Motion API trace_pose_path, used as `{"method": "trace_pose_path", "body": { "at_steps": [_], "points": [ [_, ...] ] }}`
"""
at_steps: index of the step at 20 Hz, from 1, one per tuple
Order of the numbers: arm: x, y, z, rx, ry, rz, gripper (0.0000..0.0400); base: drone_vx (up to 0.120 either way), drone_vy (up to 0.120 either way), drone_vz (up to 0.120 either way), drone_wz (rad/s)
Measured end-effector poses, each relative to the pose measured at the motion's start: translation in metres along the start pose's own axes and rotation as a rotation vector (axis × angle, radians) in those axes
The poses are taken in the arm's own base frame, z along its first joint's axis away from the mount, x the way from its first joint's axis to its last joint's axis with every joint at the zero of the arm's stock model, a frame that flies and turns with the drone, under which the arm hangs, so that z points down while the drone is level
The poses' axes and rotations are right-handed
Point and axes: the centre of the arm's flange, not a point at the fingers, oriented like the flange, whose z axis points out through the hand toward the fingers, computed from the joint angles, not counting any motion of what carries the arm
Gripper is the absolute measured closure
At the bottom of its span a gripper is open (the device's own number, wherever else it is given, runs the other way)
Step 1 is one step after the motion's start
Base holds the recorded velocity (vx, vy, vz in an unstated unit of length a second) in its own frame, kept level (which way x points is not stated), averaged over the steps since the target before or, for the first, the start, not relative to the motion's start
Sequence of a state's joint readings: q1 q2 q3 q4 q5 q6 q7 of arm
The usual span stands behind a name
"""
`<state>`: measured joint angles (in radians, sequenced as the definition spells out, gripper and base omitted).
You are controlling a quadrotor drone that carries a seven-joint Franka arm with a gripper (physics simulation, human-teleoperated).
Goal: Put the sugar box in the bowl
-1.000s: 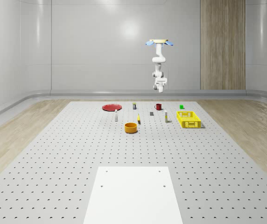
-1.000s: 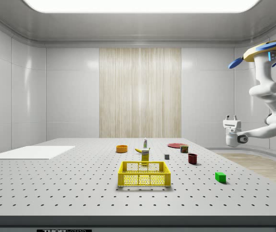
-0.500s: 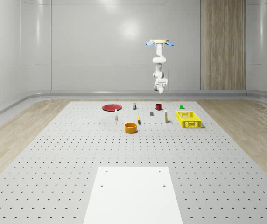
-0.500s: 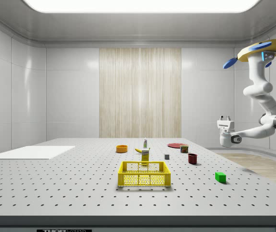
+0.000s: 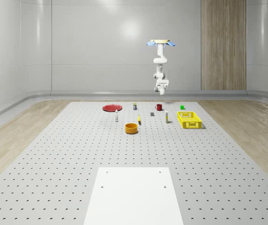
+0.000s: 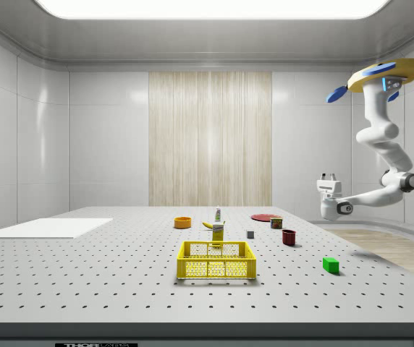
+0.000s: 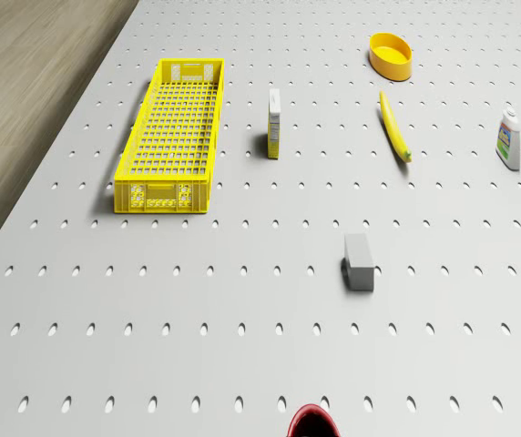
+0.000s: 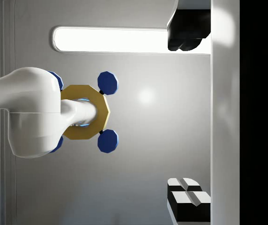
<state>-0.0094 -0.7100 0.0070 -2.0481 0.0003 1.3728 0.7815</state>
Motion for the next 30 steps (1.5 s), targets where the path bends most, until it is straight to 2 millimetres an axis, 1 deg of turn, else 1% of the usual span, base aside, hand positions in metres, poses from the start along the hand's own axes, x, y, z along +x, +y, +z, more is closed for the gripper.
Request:
{"method": "trace_pose_path", "body": {
  "at_steps": [13,20,23,26,28,30],
  "points": [
    [-0.003,-0.002,0.0,-0.018,0.032,0.0,0.0,0.12,0.0,0.0,0.0],
    [-0.01,-0.008,0.001,-0.078,0.1,-0.001,0.0,0.12,0.0,0.0,0.0],
    [-0.016,-0.014,0.002,-0.137,0.162,-0.002,0.0,0.12,0.0,0.0,0.0],
    [-0.026,-0.023,0.006,-0.235,0.262,-0.004,0.0,0.12,0.0,0.0,0.0],
    [-0.035,-0.032,0.012,-0.333,0.361,-0.006,0.0,0.12,0.0,0.0,0.0],
    [-0.046,-0.042,0.022,-0.464,0.494,-0.008,0.0,0.12,0.0,-0.04,0.0]
  ]
}}
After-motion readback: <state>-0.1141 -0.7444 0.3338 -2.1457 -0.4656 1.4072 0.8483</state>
